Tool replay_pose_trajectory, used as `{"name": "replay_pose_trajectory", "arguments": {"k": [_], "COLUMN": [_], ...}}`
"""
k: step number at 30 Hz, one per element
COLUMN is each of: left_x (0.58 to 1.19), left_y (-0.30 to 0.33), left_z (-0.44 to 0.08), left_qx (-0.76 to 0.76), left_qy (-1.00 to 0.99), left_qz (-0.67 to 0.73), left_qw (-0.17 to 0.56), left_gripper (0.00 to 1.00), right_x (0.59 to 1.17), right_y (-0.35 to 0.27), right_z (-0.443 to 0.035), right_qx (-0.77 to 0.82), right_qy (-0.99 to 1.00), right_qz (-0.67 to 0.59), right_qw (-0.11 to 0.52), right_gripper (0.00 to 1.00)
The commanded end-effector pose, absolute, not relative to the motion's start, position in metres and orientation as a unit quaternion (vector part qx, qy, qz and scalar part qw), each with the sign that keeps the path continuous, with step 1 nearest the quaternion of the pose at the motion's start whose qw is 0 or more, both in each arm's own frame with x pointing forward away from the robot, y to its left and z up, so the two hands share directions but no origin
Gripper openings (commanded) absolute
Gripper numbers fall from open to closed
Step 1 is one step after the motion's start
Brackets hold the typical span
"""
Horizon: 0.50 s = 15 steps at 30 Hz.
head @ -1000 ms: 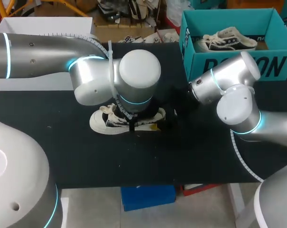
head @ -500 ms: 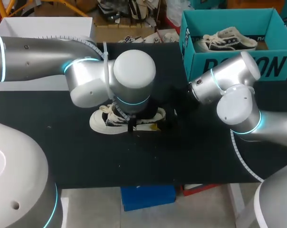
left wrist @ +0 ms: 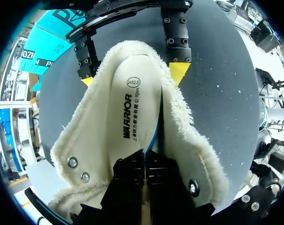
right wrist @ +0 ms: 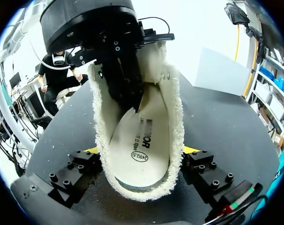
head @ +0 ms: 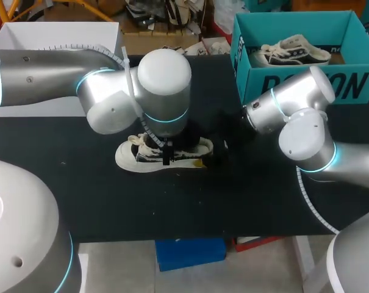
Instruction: Take the shoe out of the shoebox, open the shoe tongue, remove and reinsert the insole, then place the shoe into the shoebox
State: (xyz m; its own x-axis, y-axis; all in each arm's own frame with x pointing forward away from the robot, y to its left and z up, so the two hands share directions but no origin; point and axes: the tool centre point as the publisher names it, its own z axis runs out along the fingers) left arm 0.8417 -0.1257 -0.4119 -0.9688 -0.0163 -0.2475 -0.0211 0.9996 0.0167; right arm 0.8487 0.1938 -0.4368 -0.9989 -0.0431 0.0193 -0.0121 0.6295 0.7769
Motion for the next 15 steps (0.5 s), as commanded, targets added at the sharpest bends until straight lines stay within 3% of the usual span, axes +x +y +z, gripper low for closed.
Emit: {"name": "replay_pose_trajectory", "arguments": {"k": [1, 15], "left_x": [0.843, 0.840], "left_y": [-0.120, -0.121], "left_z": [-0.401, -0.389], "left_qx": [-0.010, -0.012], "left_qy": [0.992, 0.993], "left_qz": [-0.008, -0.040], "left_qw": [0.124, 0.109], "left_gripper": [0.00, 0.00], "right_x": [0.847, 0.847], "right_y": [0.195, 0.195], "right_z": [-0.446, -0.446], "right_qx": [0.016, 0.016], "right_qy": [-0.903, -0.903], "right_qz": [-0.429, -0.429], "right_qw": [0.020, 0.020], "right_gripper": [0.00, 0.00]}}
